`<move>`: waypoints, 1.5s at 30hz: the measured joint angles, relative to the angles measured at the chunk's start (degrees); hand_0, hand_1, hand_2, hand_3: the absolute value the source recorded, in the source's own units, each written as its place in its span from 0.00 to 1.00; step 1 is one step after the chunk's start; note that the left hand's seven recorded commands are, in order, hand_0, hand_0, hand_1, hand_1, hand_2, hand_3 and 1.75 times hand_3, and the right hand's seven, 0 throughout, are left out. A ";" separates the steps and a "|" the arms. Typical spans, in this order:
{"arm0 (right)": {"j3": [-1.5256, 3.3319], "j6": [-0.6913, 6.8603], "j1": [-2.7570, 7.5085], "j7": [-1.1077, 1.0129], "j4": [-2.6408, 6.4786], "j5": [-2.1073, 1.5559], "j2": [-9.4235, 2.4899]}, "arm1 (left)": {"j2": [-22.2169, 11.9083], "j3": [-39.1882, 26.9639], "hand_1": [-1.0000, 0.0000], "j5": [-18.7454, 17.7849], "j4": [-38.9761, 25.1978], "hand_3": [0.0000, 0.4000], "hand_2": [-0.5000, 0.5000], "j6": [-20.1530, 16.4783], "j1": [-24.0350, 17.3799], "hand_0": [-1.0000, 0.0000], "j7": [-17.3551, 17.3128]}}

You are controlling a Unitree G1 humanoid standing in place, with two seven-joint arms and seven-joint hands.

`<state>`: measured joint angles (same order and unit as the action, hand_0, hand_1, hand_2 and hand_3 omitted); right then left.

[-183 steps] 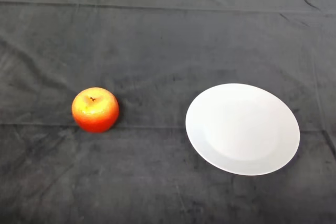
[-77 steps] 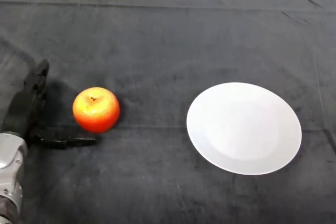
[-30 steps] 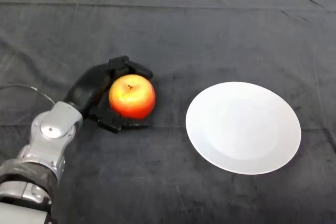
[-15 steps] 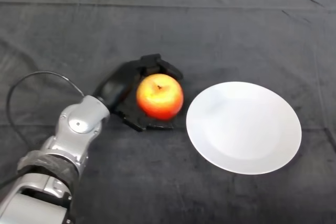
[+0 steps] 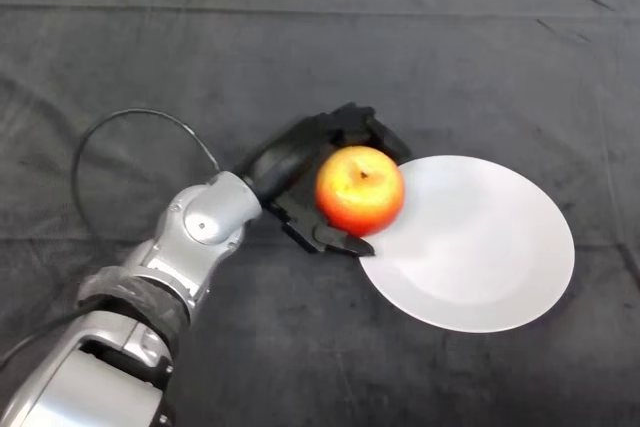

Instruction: Move the apple to the plate

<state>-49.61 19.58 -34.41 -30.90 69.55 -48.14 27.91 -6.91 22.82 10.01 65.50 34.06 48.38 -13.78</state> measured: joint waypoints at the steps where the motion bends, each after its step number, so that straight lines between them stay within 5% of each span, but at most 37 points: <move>1: 0.00 0.00 0.00 0.00 0.00 0.00 0.00 | -0.02 1.05 0.96 0.07 0.00 1.00 0.02 0.00 0.08 0.00 0.04; 17: 0.00 0.00 0.00 0.00 0.00 0.00 0.00 | 1.09 9.56 1.00 0.39 0.00 0.98 0.01 0.16 2.50 0.02 0.35; 18: 0.00 0.00 0.00 0.00 0.00 0.00 0.00 | 1.12 10.14 1.00 0.39 0.00 0.84 0.08 0.14 2.59 0.16 0.42; 19: 0.00 0.00 0.00 0.00 0.00 0.00 0.00 | 1.24 10.39 1.00 0.38 0.00 0.46 0.27 0.11 2.62 0.54 0.53; 21: 0.00 0.00 0.00 0.00 0.00 0.00 0.00 | 1.34 10.54 1.00 0.38 0.00 0.00 0.50 -0.24 2.70 1.00 0.60; 39: 0.00 0.00 0.00 0.00 0.00 0.00 0.00 | 1.01 12.74 1.00 0.26 0.00 0.00 0.50 -2.66 4.67 1.00 2.42; 45: 0.00 0.00 0.00 -0.01 0.00 0.00 0.00 | -1.62 11.81 1.00 -0.34 0.00 0.00 0.50 -2.53 4.70 1.00 2.65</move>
<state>-49.61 19.58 -34.41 -30.91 69.55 -48.14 27.91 -8.53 34.63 9.67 65.50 31.53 53.08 -11.13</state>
